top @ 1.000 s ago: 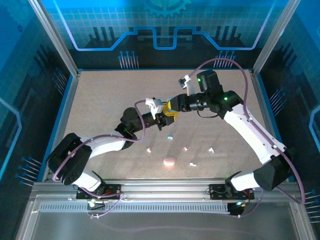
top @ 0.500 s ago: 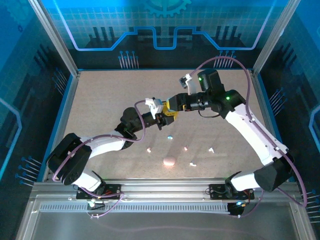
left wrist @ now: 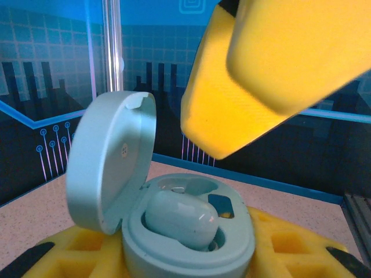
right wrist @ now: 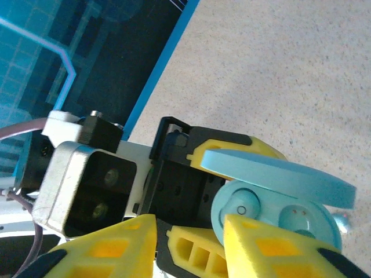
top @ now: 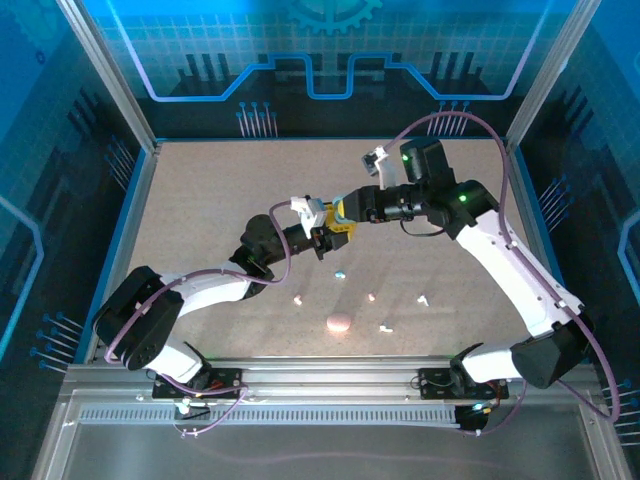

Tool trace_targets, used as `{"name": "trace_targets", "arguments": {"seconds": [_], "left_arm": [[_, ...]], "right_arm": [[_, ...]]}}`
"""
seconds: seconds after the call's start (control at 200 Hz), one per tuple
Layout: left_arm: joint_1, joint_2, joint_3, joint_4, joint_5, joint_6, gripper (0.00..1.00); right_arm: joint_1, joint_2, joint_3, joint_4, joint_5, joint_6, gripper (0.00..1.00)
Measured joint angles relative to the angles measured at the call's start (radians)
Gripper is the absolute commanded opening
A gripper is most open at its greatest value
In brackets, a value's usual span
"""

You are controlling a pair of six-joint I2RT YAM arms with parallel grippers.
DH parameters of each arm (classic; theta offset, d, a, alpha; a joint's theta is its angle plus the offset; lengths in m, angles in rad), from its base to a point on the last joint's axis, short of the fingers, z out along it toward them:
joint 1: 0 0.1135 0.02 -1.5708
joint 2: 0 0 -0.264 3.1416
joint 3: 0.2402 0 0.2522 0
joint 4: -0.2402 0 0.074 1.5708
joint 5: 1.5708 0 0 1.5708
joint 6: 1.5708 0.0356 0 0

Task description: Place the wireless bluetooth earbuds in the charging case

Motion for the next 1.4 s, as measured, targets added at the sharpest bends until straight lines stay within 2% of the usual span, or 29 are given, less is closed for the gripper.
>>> {"name": "trace_targets", "arguments": {"seconds": [0.19,0.425,0.515,0.6,0.8,1.105,1.4], "left_arm": [[0.0,-0.006,0.0,-0.012,-0.002,0.014,0.36],[0.0,-0.006,0.0,-0.026,-0.015,0.034,0.36],[0.0,-0.008,0.0,-0.028,-0.021,0.045,0.36],[0.0,-0.008,0.0,-0.037,-0.032,0.058,0.35],[-0.004,-0.01,0.0,-0.068,-0.069,0.098,0.35],[-0.016,-0.01,0.0,-0.105,-0.14,0.135,0.35],[-0.021,-0.01,-0.001,-0.128,-0.185,0.147,0.35]], "right_arm": [[0.001,0.042,0.005,-0.031,0.029,-0.003,0.29],[0.012,0.061,0.028,-0.047,0.052,-0.01,0.29],[0.018,0.066,0.039,-0.055,0.069,-0.014,0.32],[0.042,0.084,0.076,-0.092,0.124,-0.031,0.36],[0.104,0.142,0.165,-0.188,0.274,-0.072,0.37],[0.17,0.216,0.252,-0.271,0.457,-0.089,0.3],[0.191,0.259,0.294,-0.304,0.528,-0.079,0.22]]}}
